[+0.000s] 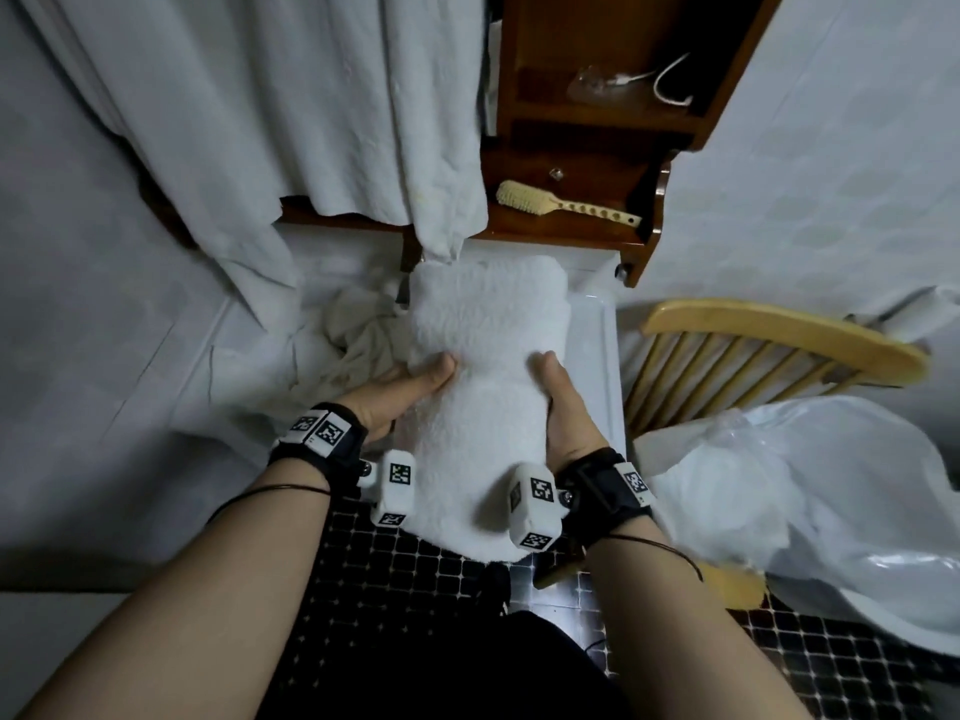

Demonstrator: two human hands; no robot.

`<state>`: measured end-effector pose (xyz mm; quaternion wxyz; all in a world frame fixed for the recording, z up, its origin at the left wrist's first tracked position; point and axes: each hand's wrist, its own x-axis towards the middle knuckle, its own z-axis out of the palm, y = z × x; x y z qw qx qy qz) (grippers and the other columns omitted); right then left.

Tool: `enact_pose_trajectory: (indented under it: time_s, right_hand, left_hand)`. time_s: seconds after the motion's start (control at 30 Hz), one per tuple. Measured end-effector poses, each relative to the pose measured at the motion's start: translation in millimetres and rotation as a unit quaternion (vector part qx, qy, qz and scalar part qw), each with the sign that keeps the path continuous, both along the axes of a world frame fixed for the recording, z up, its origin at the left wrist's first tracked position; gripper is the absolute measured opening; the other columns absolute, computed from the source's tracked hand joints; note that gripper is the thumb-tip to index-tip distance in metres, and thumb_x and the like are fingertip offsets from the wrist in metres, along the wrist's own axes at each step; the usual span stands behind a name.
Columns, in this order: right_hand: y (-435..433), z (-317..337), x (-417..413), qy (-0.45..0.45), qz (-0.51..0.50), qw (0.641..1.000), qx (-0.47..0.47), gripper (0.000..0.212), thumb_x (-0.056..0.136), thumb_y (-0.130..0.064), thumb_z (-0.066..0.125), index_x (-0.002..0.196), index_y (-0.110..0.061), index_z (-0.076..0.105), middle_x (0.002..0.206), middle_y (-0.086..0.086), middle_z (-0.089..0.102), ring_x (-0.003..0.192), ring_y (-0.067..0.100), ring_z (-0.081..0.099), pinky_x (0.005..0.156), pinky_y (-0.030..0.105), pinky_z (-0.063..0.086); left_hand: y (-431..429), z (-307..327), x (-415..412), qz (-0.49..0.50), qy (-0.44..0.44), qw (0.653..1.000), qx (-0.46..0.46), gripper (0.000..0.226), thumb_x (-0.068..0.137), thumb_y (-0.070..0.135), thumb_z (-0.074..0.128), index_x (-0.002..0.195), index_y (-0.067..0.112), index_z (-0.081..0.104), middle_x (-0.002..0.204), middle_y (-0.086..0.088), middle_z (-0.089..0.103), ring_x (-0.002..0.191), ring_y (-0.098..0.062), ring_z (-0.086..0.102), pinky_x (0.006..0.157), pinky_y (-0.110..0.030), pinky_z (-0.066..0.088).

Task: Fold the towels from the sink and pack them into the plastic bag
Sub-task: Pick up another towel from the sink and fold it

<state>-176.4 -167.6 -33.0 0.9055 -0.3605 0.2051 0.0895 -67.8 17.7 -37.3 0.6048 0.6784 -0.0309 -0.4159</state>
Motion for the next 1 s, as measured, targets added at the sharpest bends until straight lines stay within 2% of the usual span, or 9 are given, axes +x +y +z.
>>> enact_pose_trajectory:
  time_s: [0.07, 0.17, 0.33, 0.5, 0.6, 0.73, 0.8, 0.87, 1.0]
  right_hand:
    - [4, 2, -21, -0.019, -0.001, 1.000, 0.011, 0.090, 0.060, -0.050, 0.097, 0.134, -0.006, 0.070, 0.134, 0.023, 0.068, 0.119, 0.036, 0.070, 0.089, 0.045, 0.062]
    - [14, 3, -50, -0.056, 0.023, 0.996, 0.062, 0.087, 0.086, -0.034, 0.078, 0.157, -0.001, 0.042, 0.152, 0.026, 0.049, 0.140, 0.042, 0.051, 0.112, 0.054, 0.046]
    - [10, -13, -103, -0.009, -0.009, 0.999, 0.041, 0.071, 0.091, -0.029, 0.060, 0.154, 0.001, 0.046, 0.150, 0.032, 0.050, 0.139, 0.049, 0.050, 0.119, 0.064, 0.035]
    - [-13, -13, -128, 0.069, -0.165, 0.962, -0.204, 0.079, 0.065, -0.020, 0.073, 0.141, -0.007, 0.056, 0.129, 0.022, 0.069, 0.115, 0.041, 0.066, 0.101, 0.062, 0.054]
    - [-25, 5, -136, 0.048, -0.249, 0.875, -0.413, 0.091, 0.069, -0.009, 0.071, 0.154, -0.020, 0.041, 0.146, 0.011, 0.057, 0.134, 0.027, 0.057, 0.108, 0.045, 0.053]
    - [-38, 45, -140, -0.185, -0.186, 0.617, -0.742, 0.106, 0.066, -0.008, 0.073, 0.161, -0.003, 0.027, 0.164, 0.016, 0.035, 0.156, 0.030, 0.031, 0.127, 0.050, 0.030]
    - [-44, 63, -132, -0.235, -0.011, 0.582, -0.778, 0.132, 0.060, -0.013, 0.081, 0.167, -0.011, 0.006, 0.171, 0.014, 0.023, 0.160, 0.034, 0.022, 0.127, 0.057, 0.025]
    - [-51, 73, -127, -0.184, 0.114, 0.562, -0.798, 0.150, 0.057, -0.018, 0.088, 0.166, -0.025, -0.014, 0.172, 0.011, 0.020, 0.161, 0.035, 0.017, 0.126, 0.063, 0.022]
    - [-94, 85, -125, -0.083, 0.002, 0.454, -0.887, 0.144, 0.061, -0.048, 0.082, 0.167, -0.030, -0.014, 0.146, 0.004, 0.058, 0.136, 0.032, 0.050, 0.103, 0.057, 0.044]
  left_hand:
    - [1, -4, -12, -0.009, -0.011, 1.000, 0.002, 0.140, 0.022, 0.091, 0.084, 0.141, 0.027, 0.051, 0.130, 0.013, 0.068, 0.121, -0.007, 0.064, 0.109, -0.033, 0.049]
    - [3, -8, -38, -0.022, -0.031, 0.999, -0.030, 0.120, 0.024, 0.091, 0.083, 0.126, 0.033, 0.058, 0.115, 0.022, 0.073, 0.105, 0.005, 0.069, 0.090, -0.021, 0.057]
    - [7, -19, -74, -0.019, 0.016, 0.996, -0.082, 0.098, 0.055, 0.040, 0.102, 0.140, 0.017, 0.060, 0.131, -0.007, 0.074, 0.123, -0.027, 0.070, 0.109, -0.056, 0.051]
    - [-13, -5, -98, -0.034, -0.075, 0.996, -0.042, 0.078, 0.071, 0.018, 0.098, 0.139, 0.022, 0.060, 0.130, 0.001, 0.074, 0.124, -0.021, 0.068, 0.106, -0.049, 0.053]
    - [-36, 11, -108, -0.044, -0.263, 0.960, 0.083, 0.091, 0.063, 0.031, 0.102, 0.137, 0.034, 0.049, 0.122, 0.015, 0.067, 0.111, -0.005, 0.065, 0.089, -0.023, 0.053]
    - [-79, 31, -124, -0.144, -0.525, 0.793, 0.273, 0.125, 0.064, 0.033, 0.094, 0.159, 0.033, 0.014, 0.095, -0.006, 0.073, 0.083, -0.030, 0.069, 0.080, -0.040, 0.058]
    - [-98, 49, -130, -0.171, -0.603, 0.719, 0.301, 0.104, 0.072, 0.024, 0.084, 0.156, 0.014, 0.024, 0.096, -0.006, 0.071, 0.089, -0.029, 0.068, 0.090, -0.040, 0.051]
    - [-115, 72, -138, -0.190, -0.642, 0.673, 0.313, 0.062, 0.077, 0.020, 0.077, 0.133, 0.012, 0.052, 0.104, -0.006, 0.069, 0.103, -0.028, 0.066, 0.099, -0.038, 0.043]
    - [-164, 106, -153, -0.191, -0.694, 0.621, 0.311, 0.036, 0.081, 0.014, 0.077, 0.114, 0.018, 0.063, 0.117, -0.002, 0.065, 0.119, -0.027, 0.055, 0.108, -0.037, 0.034]
